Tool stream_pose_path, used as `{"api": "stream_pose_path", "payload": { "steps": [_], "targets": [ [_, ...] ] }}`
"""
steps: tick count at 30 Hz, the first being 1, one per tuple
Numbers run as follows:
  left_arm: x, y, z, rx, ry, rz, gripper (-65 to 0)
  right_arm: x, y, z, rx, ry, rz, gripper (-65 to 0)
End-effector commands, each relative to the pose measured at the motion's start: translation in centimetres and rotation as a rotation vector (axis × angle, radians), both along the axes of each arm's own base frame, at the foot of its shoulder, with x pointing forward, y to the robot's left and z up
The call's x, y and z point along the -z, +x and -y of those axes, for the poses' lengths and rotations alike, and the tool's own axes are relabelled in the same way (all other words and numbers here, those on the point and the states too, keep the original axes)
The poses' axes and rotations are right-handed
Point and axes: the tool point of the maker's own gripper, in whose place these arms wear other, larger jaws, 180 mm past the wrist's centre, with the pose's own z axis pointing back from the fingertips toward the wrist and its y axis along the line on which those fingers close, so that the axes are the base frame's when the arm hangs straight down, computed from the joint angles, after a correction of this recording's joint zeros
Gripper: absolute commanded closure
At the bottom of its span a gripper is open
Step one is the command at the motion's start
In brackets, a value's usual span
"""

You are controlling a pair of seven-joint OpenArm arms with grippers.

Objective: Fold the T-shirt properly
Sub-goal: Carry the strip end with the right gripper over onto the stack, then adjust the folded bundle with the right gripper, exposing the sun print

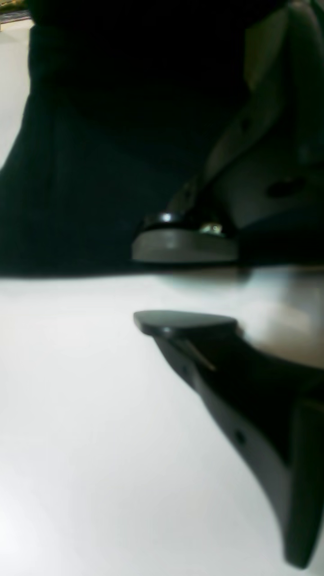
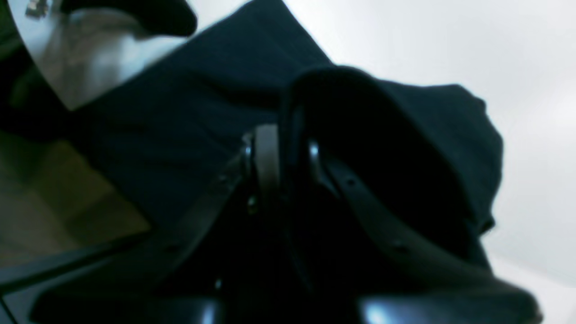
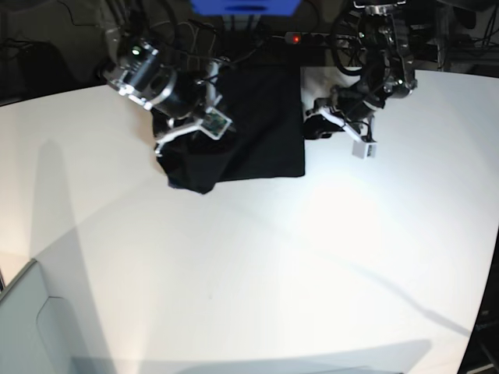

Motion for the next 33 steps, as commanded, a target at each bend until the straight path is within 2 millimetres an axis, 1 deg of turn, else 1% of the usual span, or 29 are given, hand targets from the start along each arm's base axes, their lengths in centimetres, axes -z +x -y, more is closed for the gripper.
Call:
{"api": "stream_pose_path", "payload": {
  "steps": [1,4,6,8,11,13,16,19,20,21,22,25,27,29,31,33],
  "targets": [
    [0.0,-0.3,0.4,0.027,0.007,-0.008,-18.4,-1.3,0.1,-1.9,-0.046,0.054,0.039,0.0],
    [-0.1,-0.3,0.9,0.041,0.003,-0.007,-18.4,-0.4,0.3,-4.3,-0.111,0.036,0.039,0.0],
    [0.0,-0.4,0.9,0.042,0.002,-0.010,-18.4,0.5,0.4,-5.5,-0.138,0.031,0.018,0.0],
    [0.0,-0.4,1.0,0.040,0.000,-0.010,-18.4,1.0,0.9,-6.5,-0.152,0.039,0.005,0.0],
    [-0.1,-0.5,0.9,0.036,0.001,-0.009,-18.4,0.5,0.8,-8.2,-0.179,0.067,0.009,0.0],
    [-0.1,-0.6,0.8,0.034,0.002,-0.010,-18.4,0.9,0.4,-9.4,-0.192,0.083,-0.015,-0.1],
    [-0.1,-0.7,0.7,0.035,-0.001,-0.014,-18.4,1.9,0.1,-10.4,-0.197,0.093,-0.059,-0.1],
    [-0.5,-0.7,0.5,0.035,0.005,-0.004,-18.4,2.6,0.6,-10.5,-0.210,0.075,-0.064,-0.2],
    [-0.6,-1.0,0.0,0.022,0.014,-0.003,-18.4,2.8,0.6,-10.4,-0.211,0.069,-0.068,-0.7],
    [-1.0,-1.1,-0.6,0.006,0.023,0.006,-18.4,3.0,0.5,-10.1,-0.212,0.061,-0.071,-2.6],
    [-1.5,-1.0,-1.2,-0.011,0.033,0.020,-18.4,3.0,0.6,-9.9,-0.211,0.056,-0.066,-6.1],
    [-2.8,-1.2,-2.5,-0.036,0.064,0.052,-18.4,2.8,0.9,-9.4,-0.211,0.043,-0.051,-21.4],
    [-3.5,-1.6,-3.7,-0.057,0.093,0.066,-18.4,1.9,0.9,-9.4,-0.210,0.053,-0.029,-33.3],
    [-4.2,-2.2,-5.3,-0.089,0.129,0.080,-18.4,0.7,0.4,-9.3,-0.207,0.074,0.000,-42.0],
    [-4.9,-2.6,-6.5,-0.113,0.159,0.092,-18.4,-1.5,0.2,-9.1,-0.195,0.106,0.048,-46.8],
    [-5.6,-2.9,-7.8,-0.141,0.187,0.102,-18.4,-3.4,0.1,-8.8,-0.182,0.129,0.093,-47.4]
  ]
}}
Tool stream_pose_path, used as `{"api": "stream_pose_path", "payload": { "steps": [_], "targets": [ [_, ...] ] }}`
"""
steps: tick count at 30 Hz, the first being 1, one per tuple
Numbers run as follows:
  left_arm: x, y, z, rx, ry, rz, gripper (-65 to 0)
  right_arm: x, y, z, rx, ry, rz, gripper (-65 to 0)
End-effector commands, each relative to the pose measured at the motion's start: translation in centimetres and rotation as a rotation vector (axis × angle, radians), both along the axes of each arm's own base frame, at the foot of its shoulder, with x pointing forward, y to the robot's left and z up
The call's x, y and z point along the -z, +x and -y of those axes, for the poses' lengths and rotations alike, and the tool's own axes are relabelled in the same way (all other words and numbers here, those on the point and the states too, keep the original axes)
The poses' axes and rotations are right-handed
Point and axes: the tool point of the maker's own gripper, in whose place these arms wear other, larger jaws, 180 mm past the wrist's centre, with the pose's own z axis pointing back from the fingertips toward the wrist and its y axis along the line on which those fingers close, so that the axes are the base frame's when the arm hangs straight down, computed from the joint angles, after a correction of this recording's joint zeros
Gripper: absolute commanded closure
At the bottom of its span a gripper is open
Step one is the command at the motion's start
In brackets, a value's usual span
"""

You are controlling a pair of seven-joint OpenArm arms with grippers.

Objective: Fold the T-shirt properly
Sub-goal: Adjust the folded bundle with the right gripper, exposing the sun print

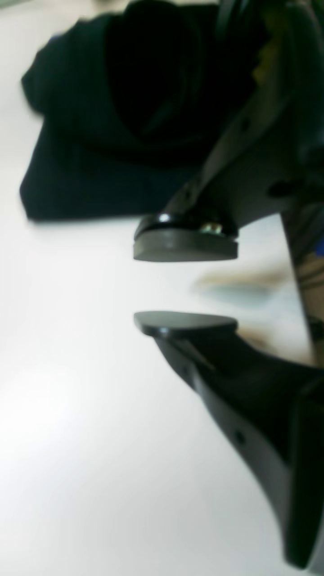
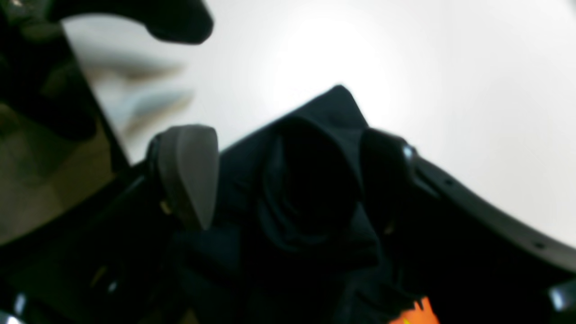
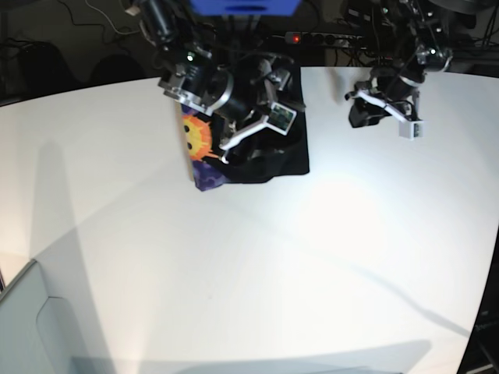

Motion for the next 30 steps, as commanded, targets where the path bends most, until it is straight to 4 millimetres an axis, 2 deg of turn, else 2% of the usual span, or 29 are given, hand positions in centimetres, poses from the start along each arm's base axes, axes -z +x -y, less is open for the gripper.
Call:
{"api": "stream_pose_path", "payload": {
  "steps": [1,3,9,12,16,18,21,23,26,30],
  "targets": [
    [-1.2,0.5,-0.3,0.000,0.009,0.046,-18.4,-2.0,0.6,0.1,0.002,0.045,0.054,-47.2],
    [-1.4,0.0,-1.6,-0.032,0.032,0.042,-18.4,-2.5,1.0,1.4,0.036,0.037,0.077,-46.7],
    [-2.1,-0.4,-4.7,-0.109,0.078,0.054,-18.5,-1.3,2.9,5.2,0.151,-0.016,0.063,-46.9],
    [-2.4,-0.5,-5.4,-0.129,0.089,0.058,-18.5,0.8,2.1,5.9,0.144,-0.060,0.010,-47.0],
    [-2.4,-0.5,-5.6,-0.134,0.092,0.060,-18.5,4.0,-1.0,4.5,0.042,-0.101,-0.082,-47.0],
    [-2.4,-0.5,-5.6,-0.134,0.092,0.060,-18.5,4.8,-3.3,3.2,-0.046,-0.111,-0.109,-47.0],
    [-2.5,-0.5,-5.6,-0.134,0.092,0.062,-18.5,4.6,-7.1,1.0,-0.216,-0.104,-0.114,-46.7],
    [-2.5,-0.5,-5.6,-0.134,0.092,0.062,-18.5,3.9,-8.6,-0.1,-0.288,-0.092,-0.098,-46.6],
    [-2.5,-0.5,-5.6,-0.134,0.092,0.062,-18.5,2.7,-9.5,-0.9,-0.341,-0.075,-0.063,-46.6],
    [-2.7,-0.8,-6.7,-0.163,0.109,0.064,-18.5,1.5,-8.7,-0.7,-0.322,-0.061,-0.026,-46.5]
  ]
}}
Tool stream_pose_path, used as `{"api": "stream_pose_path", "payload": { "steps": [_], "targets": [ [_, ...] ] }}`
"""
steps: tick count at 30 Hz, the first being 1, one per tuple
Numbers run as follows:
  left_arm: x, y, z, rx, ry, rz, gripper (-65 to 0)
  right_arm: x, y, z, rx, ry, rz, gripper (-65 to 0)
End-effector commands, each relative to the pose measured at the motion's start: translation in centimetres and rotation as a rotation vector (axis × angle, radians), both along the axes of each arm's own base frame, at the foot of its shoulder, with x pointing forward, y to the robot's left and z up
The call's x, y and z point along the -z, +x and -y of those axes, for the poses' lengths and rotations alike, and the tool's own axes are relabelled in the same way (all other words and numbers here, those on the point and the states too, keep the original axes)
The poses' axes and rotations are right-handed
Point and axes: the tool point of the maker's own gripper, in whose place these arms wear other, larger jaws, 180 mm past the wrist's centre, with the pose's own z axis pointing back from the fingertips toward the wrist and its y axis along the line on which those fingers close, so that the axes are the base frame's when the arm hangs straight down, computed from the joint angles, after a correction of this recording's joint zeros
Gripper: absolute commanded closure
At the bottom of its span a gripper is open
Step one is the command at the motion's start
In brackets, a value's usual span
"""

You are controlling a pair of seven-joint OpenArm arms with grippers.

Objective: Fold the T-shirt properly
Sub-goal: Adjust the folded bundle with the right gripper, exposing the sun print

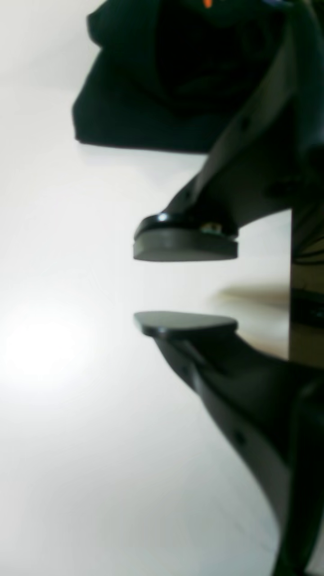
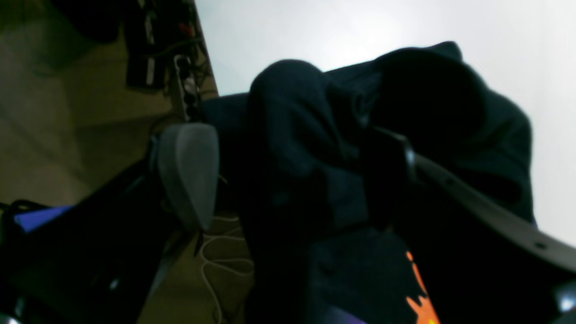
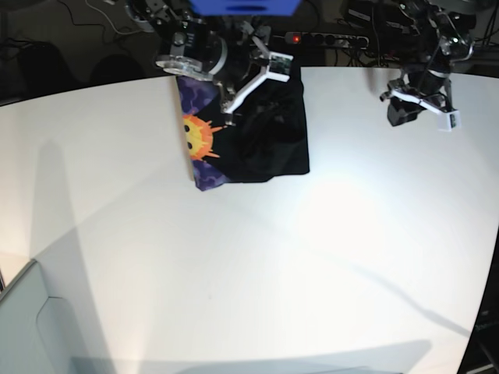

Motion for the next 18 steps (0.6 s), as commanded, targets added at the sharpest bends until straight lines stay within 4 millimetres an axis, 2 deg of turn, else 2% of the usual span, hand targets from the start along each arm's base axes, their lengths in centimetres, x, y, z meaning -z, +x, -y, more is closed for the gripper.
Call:
{"api": "stream_pose_path", "payload": {
  "steps": [1,9,11,12,14,17,18],
  "targets": [
    [-1.0,0.3,-0.4,0.005,0.018,0.032,-18.5,-2.3,-0.7,-1.3,-0.037,0.108,-0.001,-46.5],
    [-1.7,-0.8,-3.1,-0.070,0.061,0.033,-18.5,-4.2,6.0,1.4,0.123,0.109,0.122,-46.3],
    [-1.8,-1.1,-3.6,-0.085,0.068,0.032,-18.5,-4.8,8.2,2.5,0.194,0.107,0.150,-43.6],
    [-1.7,-1.5,-3.6,-0.088,0.069,0.024,-18.5,-4.8,9.1,3.0,0.229,0.107,0.154,-39.8],
    [-1.6,-1.7,-3.8,-0.092,0.072,0.019,-18.5,-4.9,10.7,3.8,0.280,0.108,0.162,-27.3],
    [-1.4,-2.2,-3.8,-0.093,0.073,0.003,-18.5,-3.8,11.9,4.5,0.311,0.089,0.144,-4.5],
    [-1.4,-2.3,-3.8,-0.093,0.073,0.000,-18.5,-3.3,12.1,4.5,0.311,0.081,0.134,0.0]
  ]
}}
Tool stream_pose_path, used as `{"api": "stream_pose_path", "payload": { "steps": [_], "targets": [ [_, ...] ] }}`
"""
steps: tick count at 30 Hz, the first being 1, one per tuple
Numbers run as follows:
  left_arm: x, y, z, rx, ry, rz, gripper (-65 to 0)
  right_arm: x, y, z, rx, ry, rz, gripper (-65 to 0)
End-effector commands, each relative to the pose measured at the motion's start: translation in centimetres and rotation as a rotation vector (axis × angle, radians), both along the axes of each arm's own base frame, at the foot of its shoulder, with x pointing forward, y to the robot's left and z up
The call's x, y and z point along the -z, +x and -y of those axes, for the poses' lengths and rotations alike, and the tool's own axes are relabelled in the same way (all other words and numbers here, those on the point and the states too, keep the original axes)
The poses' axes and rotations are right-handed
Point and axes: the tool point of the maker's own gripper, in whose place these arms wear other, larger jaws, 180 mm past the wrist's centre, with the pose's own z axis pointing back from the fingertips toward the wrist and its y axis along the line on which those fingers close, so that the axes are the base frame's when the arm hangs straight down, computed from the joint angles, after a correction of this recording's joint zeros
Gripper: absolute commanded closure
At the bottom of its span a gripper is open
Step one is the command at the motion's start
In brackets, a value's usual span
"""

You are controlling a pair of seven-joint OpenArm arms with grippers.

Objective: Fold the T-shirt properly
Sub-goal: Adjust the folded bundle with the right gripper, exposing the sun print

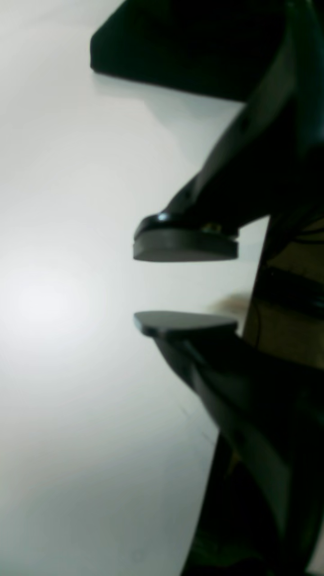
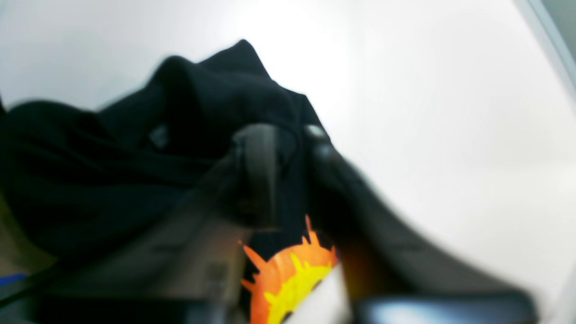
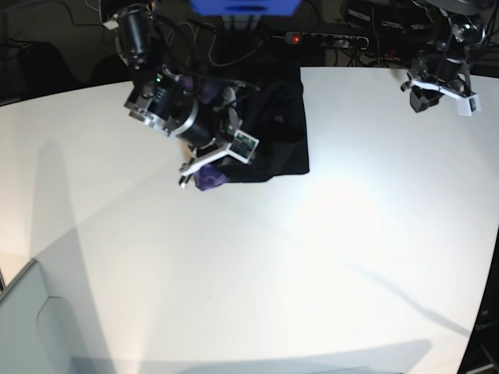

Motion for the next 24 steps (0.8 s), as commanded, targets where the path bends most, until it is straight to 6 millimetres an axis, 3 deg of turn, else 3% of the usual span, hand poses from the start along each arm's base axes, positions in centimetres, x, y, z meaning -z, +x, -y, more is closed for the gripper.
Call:
{"api": "stream_pose_path", "payload": {
  "steps": [1,5,11,14,17,21,24],
  "targets": [
    [-0.9,0.4,-0.1,0.014,0.016,0.031,-18.5,-0.6,0.2,-0.6,-0.022,0.027,0.016,0.0],
    [-0.9,0.4,-0.1,0.014,0.016,0.031,-18.5,1.8,-0.3,-0.8,-0.027,0.015,-0.055,0.0],
    [-0.9,0.4,-0.1,0.013,0.015,0.031,-18.5,4.8,-1.6,-4.3,-0.115,0.014,-0.156,0.0],
    [-0.7,-0.1,-0.1,0.014,0.016,0.018,-18.5,3.5,-1.5,-6.9,-0.168,0.045,-0.131,0.0],
    [-1.1,0.0,0.0,0.022,0.026,0.023,-18.5,0.5,-0.6,-8.3,-0.164,0.110,-0.065,0.0],
    [-1.2,0.0,0.1,0.024,0.028,0.024,-18.5,-4.5,-0.3,-8.9,-0.165,0.206,0.061,-0.1],
    [-1.1,-0.4,0.1,0.024,0.028,0.014,-18.5,-5.0,-0.7,-8.6,-0.158,0.215,0.072,-0.1]
  ]
}}
